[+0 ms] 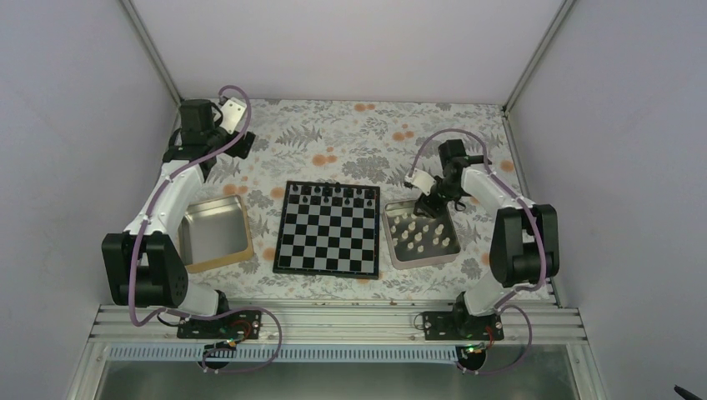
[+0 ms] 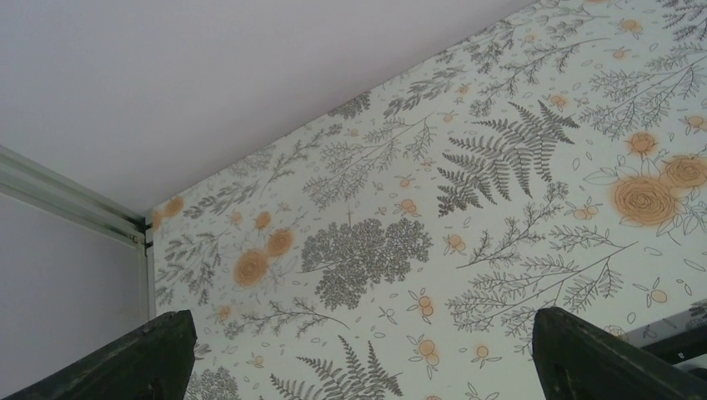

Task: Set up the chess pieces on the board
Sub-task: Pick up the chess piece from the storage box.

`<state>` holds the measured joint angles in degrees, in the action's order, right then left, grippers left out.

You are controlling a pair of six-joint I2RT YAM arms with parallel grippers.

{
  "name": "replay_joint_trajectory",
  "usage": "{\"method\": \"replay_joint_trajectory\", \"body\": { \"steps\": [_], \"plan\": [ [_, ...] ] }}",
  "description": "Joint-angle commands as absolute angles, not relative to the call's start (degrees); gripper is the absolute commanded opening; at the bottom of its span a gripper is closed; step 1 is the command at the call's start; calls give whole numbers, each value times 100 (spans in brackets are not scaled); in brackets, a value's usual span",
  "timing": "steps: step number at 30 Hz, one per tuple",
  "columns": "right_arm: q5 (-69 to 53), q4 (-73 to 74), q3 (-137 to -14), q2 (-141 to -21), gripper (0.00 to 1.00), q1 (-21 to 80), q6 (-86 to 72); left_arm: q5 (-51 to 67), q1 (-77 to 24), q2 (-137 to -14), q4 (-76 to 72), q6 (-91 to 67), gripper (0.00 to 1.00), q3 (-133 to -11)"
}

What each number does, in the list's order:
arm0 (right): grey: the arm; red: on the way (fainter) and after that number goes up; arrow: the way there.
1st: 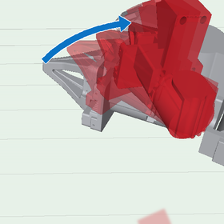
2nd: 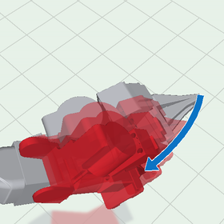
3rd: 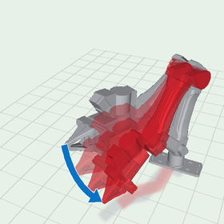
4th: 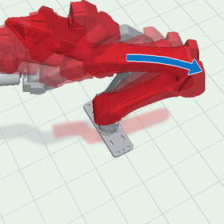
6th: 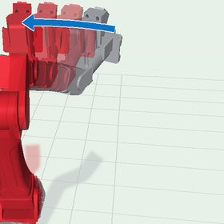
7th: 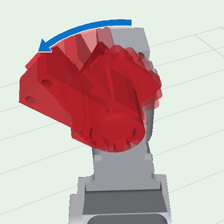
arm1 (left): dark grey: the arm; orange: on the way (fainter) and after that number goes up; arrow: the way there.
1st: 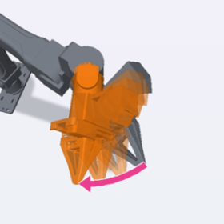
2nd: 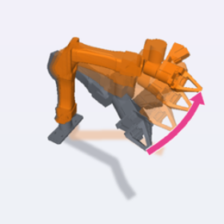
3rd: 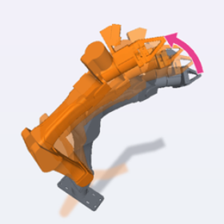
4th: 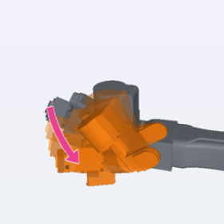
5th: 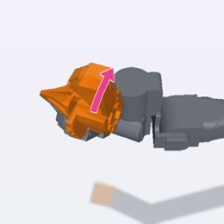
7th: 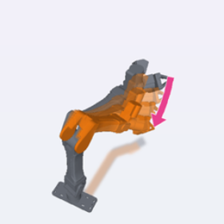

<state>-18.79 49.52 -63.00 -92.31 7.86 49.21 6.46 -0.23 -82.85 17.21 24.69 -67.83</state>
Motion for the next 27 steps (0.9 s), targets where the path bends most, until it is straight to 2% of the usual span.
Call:
{"method": "replay_joint_trajectory", "body": {
  "steps": [1, 19, 27],
  "plan": [
    [-1994, 4792, -6294, -9438, 45, 841, 4785, 690, -53, -8143, 1561, 2481, 100, -6708],
    [-2018, 4379, -6223, -9939, 42, 853, 4720, 704, -57, -8186, 1516, 2470, 100, -6693],
    [-2086, 4316, -6223, -9977, 26, 854, 4720, 721, -49, -8235, 1515, 2478, 100, -6706]
  ]
}}
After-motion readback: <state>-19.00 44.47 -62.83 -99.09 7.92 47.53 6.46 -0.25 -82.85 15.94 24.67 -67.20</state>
